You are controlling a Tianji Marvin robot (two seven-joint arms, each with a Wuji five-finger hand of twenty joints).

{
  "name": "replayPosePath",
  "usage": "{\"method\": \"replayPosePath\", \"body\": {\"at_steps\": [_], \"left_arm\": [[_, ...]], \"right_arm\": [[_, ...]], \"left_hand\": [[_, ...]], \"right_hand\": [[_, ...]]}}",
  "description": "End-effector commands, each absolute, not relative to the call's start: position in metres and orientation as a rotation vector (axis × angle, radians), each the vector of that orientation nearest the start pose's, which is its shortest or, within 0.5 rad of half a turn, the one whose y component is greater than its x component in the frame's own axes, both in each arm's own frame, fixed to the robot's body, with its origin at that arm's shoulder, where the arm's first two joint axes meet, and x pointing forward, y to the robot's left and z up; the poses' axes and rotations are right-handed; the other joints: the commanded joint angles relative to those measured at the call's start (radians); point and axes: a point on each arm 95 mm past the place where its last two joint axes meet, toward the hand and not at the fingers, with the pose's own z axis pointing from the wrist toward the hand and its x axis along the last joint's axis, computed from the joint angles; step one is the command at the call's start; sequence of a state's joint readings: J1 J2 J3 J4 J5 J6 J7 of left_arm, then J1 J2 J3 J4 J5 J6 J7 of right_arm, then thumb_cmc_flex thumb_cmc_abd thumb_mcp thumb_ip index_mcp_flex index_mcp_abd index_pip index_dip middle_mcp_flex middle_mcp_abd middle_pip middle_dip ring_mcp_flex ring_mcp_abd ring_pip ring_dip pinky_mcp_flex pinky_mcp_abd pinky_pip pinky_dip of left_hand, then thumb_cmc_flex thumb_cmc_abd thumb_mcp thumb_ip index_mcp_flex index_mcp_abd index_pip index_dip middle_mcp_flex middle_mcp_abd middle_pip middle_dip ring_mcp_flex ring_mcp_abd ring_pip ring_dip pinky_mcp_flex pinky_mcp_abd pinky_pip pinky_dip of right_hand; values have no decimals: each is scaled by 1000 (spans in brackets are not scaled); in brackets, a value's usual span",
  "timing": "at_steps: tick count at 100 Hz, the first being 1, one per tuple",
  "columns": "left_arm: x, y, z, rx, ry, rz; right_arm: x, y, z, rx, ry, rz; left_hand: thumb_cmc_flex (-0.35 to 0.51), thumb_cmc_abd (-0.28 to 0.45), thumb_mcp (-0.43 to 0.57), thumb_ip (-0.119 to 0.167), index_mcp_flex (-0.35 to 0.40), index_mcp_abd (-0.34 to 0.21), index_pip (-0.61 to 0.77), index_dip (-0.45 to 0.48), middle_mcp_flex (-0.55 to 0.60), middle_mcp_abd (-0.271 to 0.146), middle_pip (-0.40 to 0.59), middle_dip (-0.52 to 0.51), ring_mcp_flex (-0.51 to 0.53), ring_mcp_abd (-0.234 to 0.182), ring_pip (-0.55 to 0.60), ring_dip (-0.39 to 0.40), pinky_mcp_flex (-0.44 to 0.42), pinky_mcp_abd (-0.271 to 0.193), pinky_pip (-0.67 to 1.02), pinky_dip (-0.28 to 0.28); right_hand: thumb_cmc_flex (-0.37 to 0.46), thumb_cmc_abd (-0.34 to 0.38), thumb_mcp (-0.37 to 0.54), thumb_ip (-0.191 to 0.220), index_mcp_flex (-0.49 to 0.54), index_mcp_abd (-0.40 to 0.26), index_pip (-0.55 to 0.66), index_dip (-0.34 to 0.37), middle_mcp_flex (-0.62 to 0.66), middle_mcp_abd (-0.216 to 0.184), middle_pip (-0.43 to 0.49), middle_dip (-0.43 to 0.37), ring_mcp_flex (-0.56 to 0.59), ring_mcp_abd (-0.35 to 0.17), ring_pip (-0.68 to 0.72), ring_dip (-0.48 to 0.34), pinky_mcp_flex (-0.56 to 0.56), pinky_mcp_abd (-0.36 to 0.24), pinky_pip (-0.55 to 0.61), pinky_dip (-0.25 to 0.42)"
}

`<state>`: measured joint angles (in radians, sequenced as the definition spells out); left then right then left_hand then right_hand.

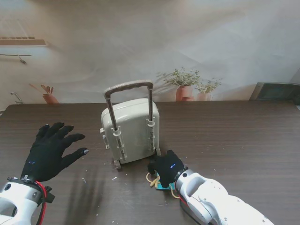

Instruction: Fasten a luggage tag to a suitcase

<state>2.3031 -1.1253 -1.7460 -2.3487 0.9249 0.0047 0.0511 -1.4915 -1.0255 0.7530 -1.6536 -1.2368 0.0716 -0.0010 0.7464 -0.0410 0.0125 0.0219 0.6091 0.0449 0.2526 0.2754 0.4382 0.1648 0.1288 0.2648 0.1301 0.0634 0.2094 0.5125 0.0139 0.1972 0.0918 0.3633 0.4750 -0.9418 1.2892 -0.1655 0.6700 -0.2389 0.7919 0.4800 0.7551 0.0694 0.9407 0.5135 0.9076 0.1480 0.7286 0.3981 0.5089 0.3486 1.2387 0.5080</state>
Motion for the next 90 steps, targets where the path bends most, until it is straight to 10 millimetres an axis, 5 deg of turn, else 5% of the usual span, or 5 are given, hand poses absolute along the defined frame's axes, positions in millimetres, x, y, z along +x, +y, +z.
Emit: {"method": "replayPosePath", "body": {"at_steps": [1,29,42,57,90], "left_arm": [[242,52,-189,-1195,1194,-1550],[242,51,-189,-1193,1198,-1552],[242,51,-189,-1191,1201,-1552],[243,50,-189,-1189,1206,-1553],[243,49,-189,-1181,1206,-1560]], "right_arm": [[328,117,-376,787,1965,1398],[329,118,-387,787,1976,1381],[329,118,-392,787,1979,1371],[328,117,-396,792,1977,1361],[328,116,-406,803,1958,1346]], "left_hand": [[19,10,-22,-2,3,54,-10,18,-6,15,-7,10,13,-7,1,-20,-10,14,0,13],[20,10,-22,-2,2,54,-10,18,-7,16,-7,10,13,-6,1,-19,-10,13,0,13],[20,10,-22,-2,3,55,-9,18,-4,15,-6,10,14,-6,2,-19,-10,14,0,13],[21,11,-22,-3,5,55,-8,18,-2,16,-5,11,16,-6,2,-18,-9,14,0,13],[24,10,-22,-3,8,55,-7,19,2,17,-3,11,18,-5,5,-16,-5,15,2,14]], "right_hand": [[38,-36,49,-6,18,-32,7,-6,6,-15,26,18,27,-7,20,18,5,1,23,15],[71,-35,61,0,57,-39,28,-4,15,-20,44,28,34,-12,36,19,13,-1,32,17],[92,-36,52,-68,82,-47,41,-6,24,-22,60,28,37,-16,53,19,17,-1,42,20],[114,-9,37,-140,110,-75,140,-122,33,-20,78,29,38,-17,73,18,20,0,54,24],[143,-4,20,-162,152,-100,255,-155,64,-24,105,43,57,-22,101,23,39,2,76,29]]}}
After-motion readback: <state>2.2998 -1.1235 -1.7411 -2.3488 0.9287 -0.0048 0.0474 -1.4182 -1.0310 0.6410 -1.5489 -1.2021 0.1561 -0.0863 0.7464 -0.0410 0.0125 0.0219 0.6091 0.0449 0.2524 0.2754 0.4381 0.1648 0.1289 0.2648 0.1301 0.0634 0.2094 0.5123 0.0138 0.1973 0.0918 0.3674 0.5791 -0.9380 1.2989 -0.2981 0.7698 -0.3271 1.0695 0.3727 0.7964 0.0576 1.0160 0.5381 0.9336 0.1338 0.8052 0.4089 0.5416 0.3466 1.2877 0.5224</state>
